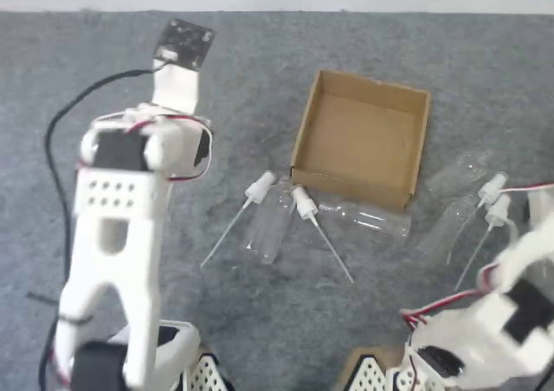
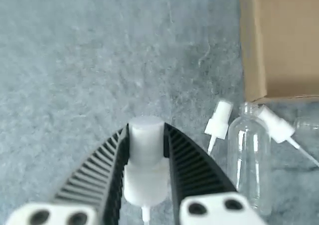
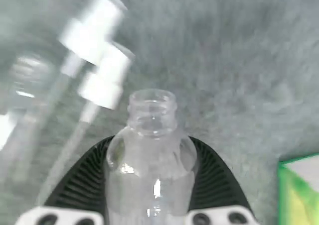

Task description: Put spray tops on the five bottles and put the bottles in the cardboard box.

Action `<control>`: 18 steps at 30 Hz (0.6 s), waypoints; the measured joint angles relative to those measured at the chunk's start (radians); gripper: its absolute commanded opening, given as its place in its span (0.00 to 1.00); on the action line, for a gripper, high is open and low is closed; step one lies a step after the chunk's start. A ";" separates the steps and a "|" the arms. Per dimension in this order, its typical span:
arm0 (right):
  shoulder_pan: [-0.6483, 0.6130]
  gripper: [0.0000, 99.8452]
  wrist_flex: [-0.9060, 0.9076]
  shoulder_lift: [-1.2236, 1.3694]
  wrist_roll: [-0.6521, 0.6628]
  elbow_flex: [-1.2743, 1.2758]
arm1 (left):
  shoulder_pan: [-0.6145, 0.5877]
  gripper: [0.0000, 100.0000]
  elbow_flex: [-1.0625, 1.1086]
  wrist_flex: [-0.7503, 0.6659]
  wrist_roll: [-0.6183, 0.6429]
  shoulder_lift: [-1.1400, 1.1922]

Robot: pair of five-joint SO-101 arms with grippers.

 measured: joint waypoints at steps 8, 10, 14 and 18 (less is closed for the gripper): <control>-0.462 0.01 0.144 -0.393 -0.241 0.000 | -0.035 0.01 0.000 0.083 0.003 -0.215; -0.603 0.01 0.163 -0.450 -0.298 0.000 | -0.061 0.01 0.000 0.086 0.003 -0.256; -0.864 0.01 0.169 -0.483 -0.400 0.000 | -0.115 0.01 0.000 0.095 0.003 -0.316; -1.046 0.01 0.169 -0.486 -0.470 0.000 | -0.115 0.01 -0.011 0.124 0.003 -0.333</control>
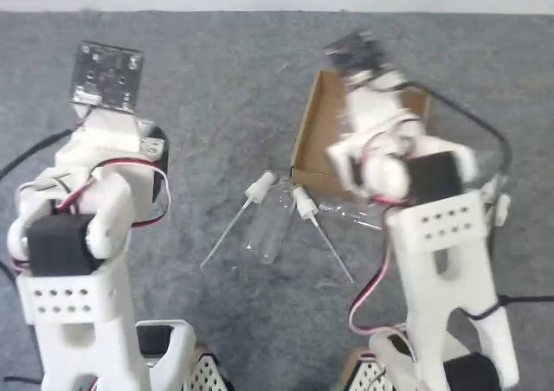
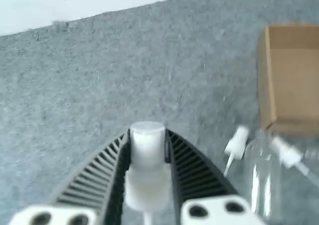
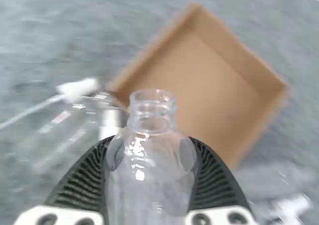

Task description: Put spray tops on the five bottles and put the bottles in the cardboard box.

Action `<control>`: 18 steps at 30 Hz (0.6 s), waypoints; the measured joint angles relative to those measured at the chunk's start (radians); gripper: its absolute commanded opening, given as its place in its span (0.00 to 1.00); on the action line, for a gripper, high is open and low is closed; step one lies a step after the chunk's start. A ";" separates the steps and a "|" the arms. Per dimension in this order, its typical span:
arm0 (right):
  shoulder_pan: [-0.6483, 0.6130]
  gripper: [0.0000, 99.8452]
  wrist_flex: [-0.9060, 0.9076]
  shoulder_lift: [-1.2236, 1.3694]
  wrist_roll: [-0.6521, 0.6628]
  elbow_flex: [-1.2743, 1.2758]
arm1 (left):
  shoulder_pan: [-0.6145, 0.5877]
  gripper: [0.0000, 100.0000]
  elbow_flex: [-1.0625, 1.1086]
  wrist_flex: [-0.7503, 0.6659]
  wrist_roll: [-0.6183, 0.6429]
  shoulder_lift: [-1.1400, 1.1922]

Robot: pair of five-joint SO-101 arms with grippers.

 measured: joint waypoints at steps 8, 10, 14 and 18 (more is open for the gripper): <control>-0.114 0.01 0.000 -0.002 -0.086 0.000 | -0.012 0.01 -0.178 0.129 -0.025 0.000; -0.120 0.01 0.000 -0.006 -0.092 0.000 | -0.015 0.01 -0.245 0.176 -0.025 -0.002; -0.167 0.01 -0.021 -0.084 -0.097 0.025 | -0.015 0.01 -0.301 0.227 -0.025 -0.023; -0.178 0.01 -0.163 -0.209 -0.101 0.199 | -0.015 0.01 -0.307 0.229 0.014 -0.021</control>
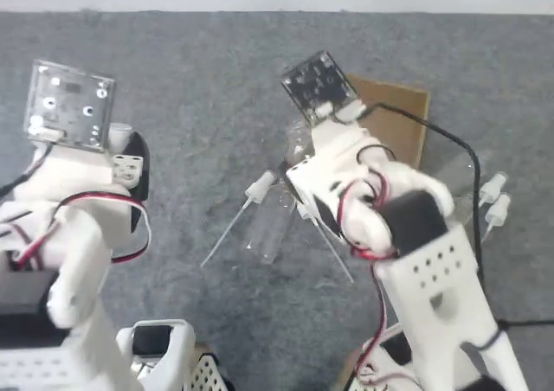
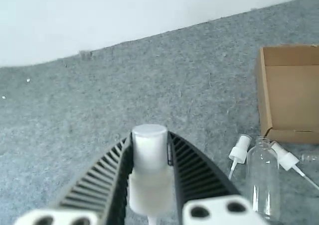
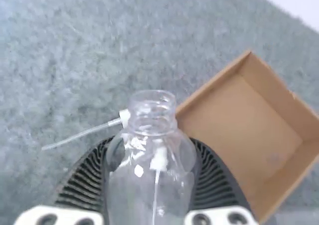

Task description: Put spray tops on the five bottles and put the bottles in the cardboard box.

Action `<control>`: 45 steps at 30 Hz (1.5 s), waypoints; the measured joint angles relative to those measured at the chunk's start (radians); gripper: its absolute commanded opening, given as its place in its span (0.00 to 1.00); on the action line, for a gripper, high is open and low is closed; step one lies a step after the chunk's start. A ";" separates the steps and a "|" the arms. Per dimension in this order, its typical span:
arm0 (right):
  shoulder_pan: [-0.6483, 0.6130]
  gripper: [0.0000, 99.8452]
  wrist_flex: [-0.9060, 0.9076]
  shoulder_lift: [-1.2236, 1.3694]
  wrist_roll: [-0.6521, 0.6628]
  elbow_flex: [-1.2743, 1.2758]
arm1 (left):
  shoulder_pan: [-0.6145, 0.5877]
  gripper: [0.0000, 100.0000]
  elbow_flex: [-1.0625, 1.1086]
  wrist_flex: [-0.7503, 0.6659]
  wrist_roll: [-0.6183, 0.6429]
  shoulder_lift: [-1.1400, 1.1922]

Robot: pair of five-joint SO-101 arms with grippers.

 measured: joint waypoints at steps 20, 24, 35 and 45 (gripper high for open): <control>-0.288 0.01 -0.594 -0.163 -0.015 0.641 | 0.127 0.01 0.095 -0.442 0.305 0.002; -0.298 0.01 -0.747 -0.163 -0.015 0.755 | 0.143 0.01 0.121 -0.548 0.384 0.002; -0.305 0.01 -0.977 -0.172 -0.015 0.845 | 0.173 0.01 0.276 -0.721 0.526 0.002; -0.305 0.01 -0.979 -0.172 -0.015 0.845 | 0.215 0.01 0.430 -0.824 0.532 0.003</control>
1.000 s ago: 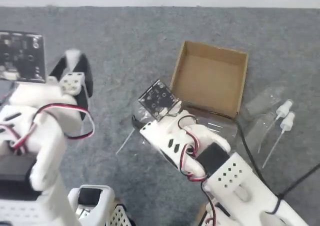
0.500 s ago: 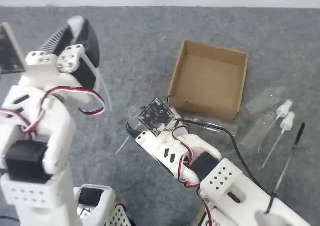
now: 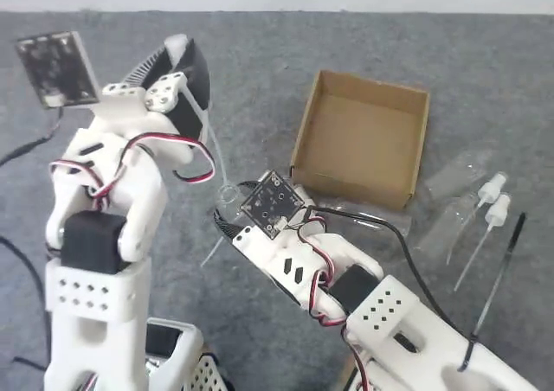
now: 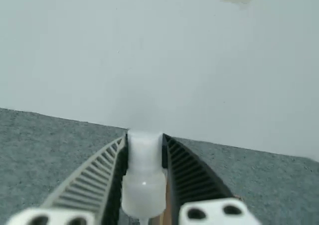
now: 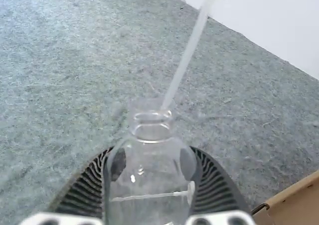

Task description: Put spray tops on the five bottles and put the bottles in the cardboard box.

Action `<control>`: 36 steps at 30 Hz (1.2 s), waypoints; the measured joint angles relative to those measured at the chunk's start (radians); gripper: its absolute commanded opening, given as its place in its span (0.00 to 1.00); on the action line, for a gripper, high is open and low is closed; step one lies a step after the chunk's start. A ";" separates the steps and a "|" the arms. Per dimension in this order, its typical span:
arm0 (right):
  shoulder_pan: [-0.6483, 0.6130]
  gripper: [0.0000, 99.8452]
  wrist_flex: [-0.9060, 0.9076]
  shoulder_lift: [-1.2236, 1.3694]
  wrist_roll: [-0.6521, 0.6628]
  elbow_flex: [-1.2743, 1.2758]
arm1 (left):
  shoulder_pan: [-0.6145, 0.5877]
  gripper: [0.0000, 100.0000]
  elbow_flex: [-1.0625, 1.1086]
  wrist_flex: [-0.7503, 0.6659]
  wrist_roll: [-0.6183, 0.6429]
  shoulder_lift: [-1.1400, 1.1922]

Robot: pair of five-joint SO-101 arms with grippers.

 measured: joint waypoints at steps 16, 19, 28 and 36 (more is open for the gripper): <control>0.000 0.01 -0.052 0.000 -0.137 0.000 | 0.000 0.01 0.068 0.153 -0.064 0.000; 0.000 0.01 -0.063 0.000 -0.140 0.000 | 0.003 0.01 0.068 0.175 -0.072 0.000; -0.002 0.01 -0.063 0.000 -0.187 0.015 | 0.012 0.01 0.068 0.199 -0.118 0.000; -0.002 0.01 -0.064 0.000 -0.193 0.052 | 0.129 0.01 0.184 0.224 -0.210 -0.201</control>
